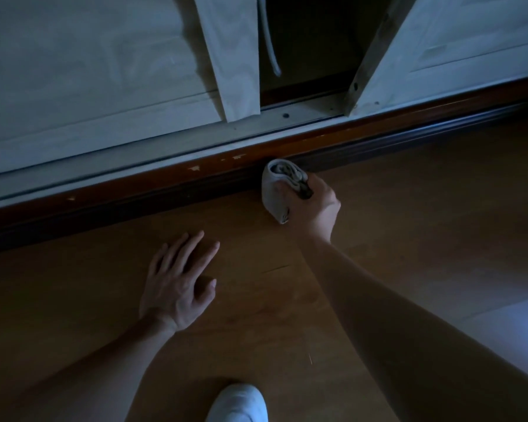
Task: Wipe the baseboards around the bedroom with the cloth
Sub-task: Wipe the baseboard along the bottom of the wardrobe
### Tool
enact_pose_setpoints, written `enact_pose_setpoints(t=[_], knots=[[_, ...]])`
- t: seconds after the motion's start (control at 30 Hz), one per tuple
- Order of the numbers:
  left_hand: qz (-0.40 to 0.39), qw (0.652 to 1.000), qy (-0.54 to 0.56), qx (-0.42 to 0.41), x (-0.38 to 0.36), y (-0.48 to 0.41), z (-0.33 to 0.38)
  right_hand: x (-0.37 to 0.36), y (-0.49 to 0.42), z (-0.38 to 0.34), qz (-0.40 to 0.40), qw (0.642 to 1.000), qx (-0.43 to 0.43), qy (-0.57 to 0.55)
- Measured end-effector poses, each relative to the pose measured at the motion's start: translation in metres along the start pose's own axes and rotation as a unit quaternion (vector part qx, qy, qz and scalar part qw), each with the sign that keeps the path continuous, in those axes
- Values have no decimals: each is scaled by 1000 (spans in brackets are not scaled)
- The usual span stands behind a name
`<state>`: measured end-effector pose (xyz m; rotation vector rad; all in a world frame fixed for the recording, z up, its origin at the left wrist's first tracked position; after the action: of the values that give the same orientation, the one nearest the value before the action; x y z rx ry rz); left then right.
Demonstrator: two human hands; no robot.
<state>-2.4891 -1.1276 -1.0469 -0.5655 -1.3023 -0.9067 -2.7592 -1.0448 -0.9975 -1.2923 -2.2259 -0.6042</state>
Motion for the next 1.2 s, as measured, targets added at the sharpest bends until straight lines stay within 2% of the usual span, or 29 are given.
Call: enact_pose_setpoints(t=[0.17, 0.33, 0.53, 0.73, 0.9, 1.0, 1.1, 1.2], knots=[[6, 1000, -4, -4, 0, 0, -1, -6, 2, -2, -28, 999, 25, 8], [-11, 1000, -8, -3, 0, 1, -1, 11, -6, 4, 40, 999, -13, 9], [-20, 1000, -5, 13, 2, 1, -1, 1, -4, -19, -81, 996, 32, 15], [-24, 1000, -2, 18, 3, 0, 1, 32, -21, -3, -44, 998, -6, 47], [-35, 999, -3, 17, 12, 0, 4, 20, -20, -14, -78, 996, -10, 47], [-38, 999, 6, 16, 11, -1, 3, 5, -10, -18, -101, 994, 16, 37], [-30, 999, 10, 9, 7, -2, -1, 6, -10, -14, -71, 996, 31, 41], [-16, 1000, 11, -5, 3, -1, -2, 28, -20, 2, 0, 999, -3, 35]])
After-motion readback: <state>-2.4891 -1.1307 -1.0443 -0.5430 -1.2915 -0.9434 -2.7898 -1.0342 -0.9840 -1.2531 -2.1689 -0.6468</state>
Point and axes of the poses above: each hand's wrist, its own y-axis away from the middle knuckle, its own x-axis out of the back of the hand, z = x × y, the point moved 1 cm from there along -y, towards the middle knuckle, and after that the axes turned 4 degrees about y, right-handed, at the moved point
